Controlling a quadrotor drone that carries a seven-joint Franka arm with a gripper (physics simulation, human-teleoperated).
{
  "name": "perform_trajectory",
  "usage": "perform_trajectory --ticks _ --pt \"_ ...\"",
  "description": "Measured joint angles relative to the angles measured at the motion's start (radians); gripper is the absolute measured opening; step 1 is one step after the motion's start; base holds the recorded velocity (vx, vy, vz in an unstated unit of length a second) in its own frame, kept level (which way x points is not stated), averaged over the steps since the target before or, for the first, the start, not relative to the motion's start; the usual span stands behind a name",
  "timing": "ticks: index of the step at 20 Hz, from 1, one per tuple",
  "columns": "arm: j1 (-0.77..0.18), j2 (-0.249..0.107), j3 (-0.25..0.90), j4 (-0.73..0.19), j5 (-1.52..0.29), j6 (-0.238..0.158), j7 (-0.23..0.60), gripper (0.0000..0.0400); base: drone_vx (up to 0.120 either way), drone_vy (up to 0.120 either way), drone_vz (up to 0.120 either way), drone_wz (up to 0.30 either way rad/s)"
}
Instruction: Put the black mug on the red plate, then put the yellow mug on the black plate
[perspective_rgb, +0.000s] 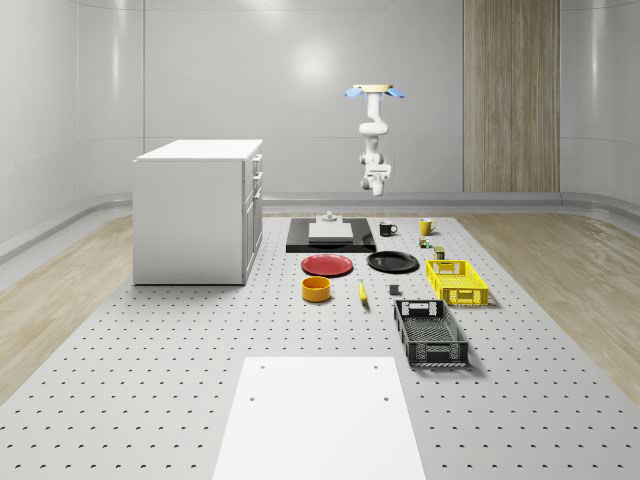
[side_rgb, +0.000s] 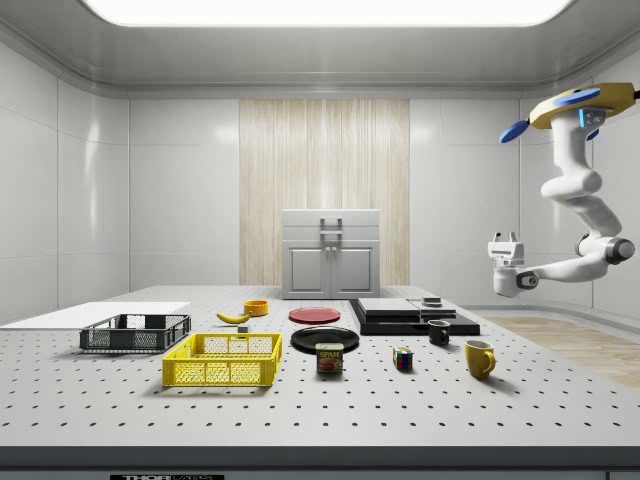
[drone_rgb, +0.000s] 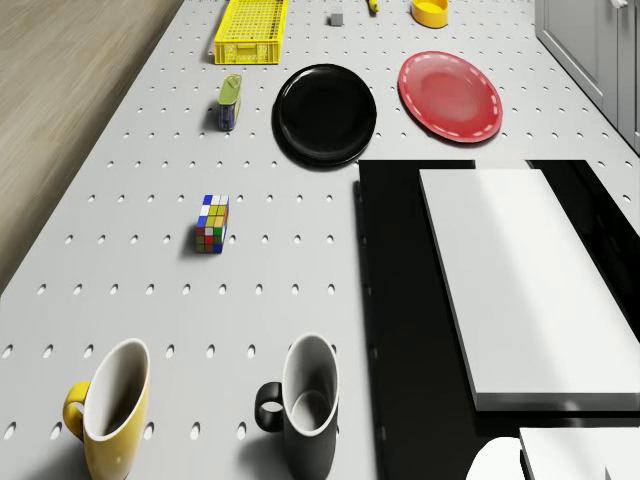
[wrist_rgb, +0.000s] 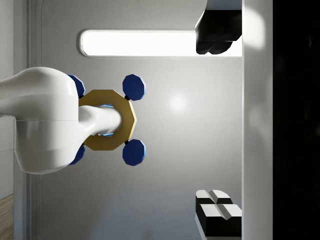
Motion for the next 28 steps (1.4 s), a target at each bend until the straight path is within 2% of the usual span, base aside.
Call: perform_trajectory --ticks 4,9,28 --pt "-0.001 0.019 0.001 0.051 0.000 -0.029 0.000 0.0400 0.120 -0.120 0.000 0.000" --pt "-0.002 0.030 0.001 0.080 0.001 -0.043 -0.001 0.0400 0.120 -0.120 0.000 0.000" --pt "-0.004 0.027 0.003 0.086 0.000 -0.038 -0.002 0.0400 0.120 0.000 0.000 0.000"
